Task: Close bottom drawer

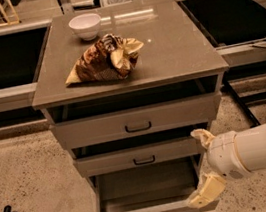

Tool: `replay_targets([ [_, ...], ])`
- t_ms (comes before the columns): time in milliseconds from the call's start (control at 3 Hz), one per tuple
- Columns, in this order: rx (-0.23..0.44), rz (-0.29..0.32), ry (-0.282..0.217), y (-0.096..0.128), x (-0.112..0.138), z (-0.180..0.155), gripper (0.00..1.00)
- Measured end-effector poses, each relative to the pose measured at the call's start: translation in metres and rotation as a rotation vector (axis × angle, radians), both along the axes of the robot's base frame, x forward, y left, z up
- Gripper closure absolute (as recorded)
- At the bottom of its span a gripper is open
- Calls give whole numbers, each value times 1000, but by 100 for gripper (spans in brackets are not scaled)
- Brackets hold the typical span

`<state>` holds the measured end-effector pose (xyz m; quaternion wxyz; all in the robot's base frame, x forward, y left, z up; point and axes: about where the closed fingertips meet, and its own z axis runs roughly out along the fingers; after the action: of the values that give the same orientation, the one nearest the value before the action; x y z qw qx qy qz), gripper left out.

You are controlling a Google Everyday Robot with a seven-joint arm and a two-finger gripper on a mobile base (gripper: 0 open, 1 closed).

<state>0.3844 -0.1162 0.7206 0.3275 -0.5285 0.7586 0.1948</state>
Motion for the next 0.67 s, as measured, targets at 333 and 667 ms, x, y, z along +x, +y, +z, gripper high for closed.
replay_targets([
  [333,107,26,-2,27,-4,-51,0],
  [667,132,68,-80,45,-4,-124,0],
])
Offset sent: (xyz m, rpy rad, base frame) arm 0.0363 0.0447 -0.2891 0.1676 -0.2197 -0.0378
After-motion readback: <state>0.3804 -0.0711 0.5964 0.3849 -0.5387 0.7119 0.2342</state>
